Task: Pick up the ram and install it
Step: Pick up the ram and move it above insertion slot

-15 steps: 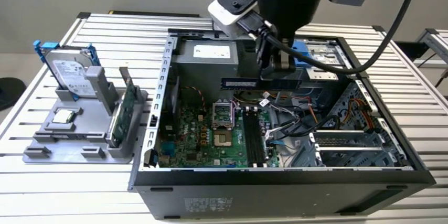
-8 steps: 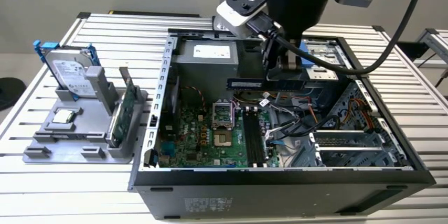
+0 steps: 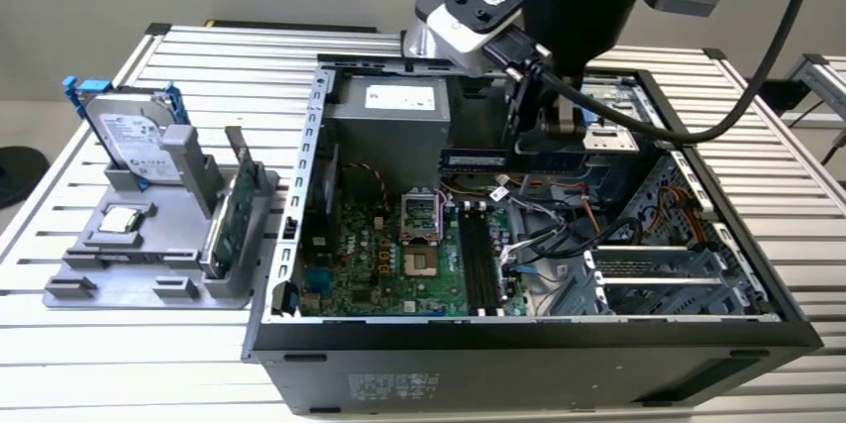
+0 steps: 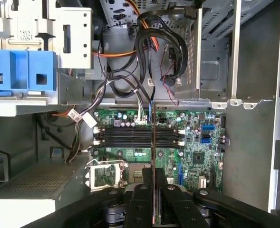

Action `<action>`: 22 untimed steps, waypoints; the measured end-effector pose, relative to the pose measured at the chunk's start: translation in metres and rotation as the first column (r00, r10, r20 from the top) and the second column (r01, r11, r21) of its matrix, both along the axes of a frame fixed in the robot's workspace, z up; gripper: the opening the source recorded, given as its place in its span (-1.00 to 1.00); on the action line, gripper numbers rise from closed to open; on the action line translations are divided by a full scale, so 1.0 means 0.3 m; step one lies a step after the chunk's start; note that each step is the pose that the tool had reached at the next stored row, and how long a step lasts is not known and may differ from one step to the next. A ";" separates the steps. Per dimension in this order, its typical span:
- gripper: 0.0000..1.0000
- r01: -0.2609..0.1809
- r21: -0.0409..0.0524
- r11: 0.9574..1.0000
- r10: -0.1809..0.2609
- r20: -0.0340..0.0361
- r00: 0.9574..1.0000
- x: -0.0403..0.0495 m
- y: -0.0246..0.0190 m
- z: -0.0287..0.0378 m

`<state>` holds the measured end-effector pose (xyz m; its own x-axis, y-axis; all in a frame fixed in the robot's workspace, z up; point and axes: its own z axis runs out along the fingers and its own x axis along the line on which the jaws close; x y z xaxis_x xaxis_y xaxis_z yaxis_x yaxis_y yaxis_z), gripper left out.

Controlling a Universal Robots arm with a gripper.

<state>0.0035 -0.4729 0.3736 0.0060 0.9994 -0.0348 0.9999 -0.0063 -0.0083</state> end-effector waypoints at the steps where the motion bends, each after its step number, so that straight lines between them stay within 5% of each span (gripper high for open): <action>1: -1.00 0.000 0.000 1.000 0.000 0.000 1.000 0.004 0.000 -0.001; 22: -1.00 0.000 -0.004 1.000 0.000 0.000 1.000 0.083 0.002 -0.015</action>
<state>0.0285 -0.4722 0.3690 0.0060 0.9992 -0.0385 0.9999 -0.0064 -0.0084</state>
